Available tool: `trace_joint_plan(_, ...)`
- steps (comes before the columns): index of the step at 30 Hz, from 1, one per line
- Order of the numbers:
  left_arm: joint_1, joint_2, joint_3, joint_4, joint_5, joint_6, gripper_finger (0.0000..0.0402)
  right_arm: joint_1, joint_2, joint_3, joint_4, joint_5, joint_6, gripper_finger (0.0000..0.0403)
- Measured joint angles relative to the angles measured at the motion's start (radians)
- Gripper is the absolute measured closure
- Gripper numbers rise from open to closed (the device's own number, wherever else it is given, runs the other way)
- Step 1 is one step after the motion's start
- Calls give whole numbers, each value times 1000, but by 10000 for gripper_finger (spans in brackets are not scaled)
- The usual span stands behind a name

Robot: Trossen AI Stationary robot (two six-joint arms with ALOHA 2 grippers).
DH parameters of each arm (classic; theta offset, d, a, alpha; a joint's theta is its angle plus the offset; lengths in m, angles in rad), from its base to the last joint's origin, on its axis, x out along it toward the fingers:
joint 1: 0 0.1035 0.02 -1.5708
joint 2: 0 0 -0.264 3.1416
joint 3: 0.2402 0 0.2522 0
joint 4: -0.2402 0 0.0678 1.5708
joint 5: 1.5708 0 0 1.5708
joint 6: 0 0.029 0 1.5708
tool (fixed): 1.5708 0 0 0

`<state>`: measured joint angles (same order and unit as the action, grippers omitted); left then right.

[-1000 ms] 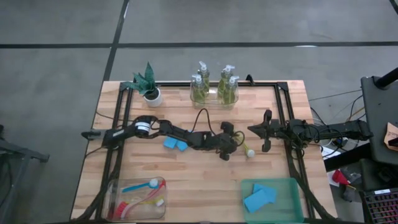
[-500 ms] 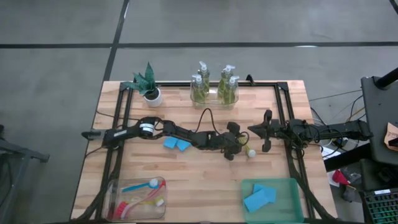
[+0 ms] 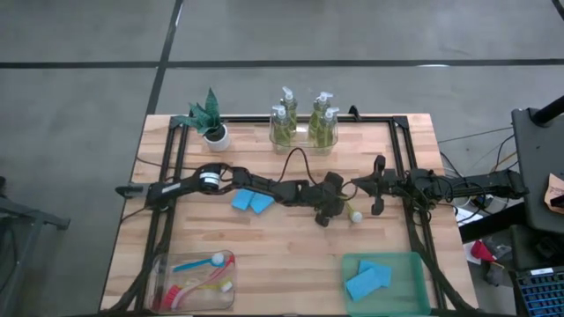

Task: Pick & Place Kitchen Sink Supplies
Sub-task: Put the green dish brush into the bottom transparent bin

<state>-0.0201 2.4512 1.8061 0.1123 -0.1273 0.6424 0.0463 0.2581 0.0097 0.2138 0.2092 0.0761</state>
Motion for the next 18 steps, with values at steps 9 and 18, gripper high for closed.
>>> trace_joint_plan(9, 33, 5, -3, 8, 47, -74, 253, 0, 0, 0, 0, 0, 0, 394)
trace_joint_plan(18, 43, 5, -10, -34, 87, -137, 382, 0, 1, 0, 0, 0, 0, 394)
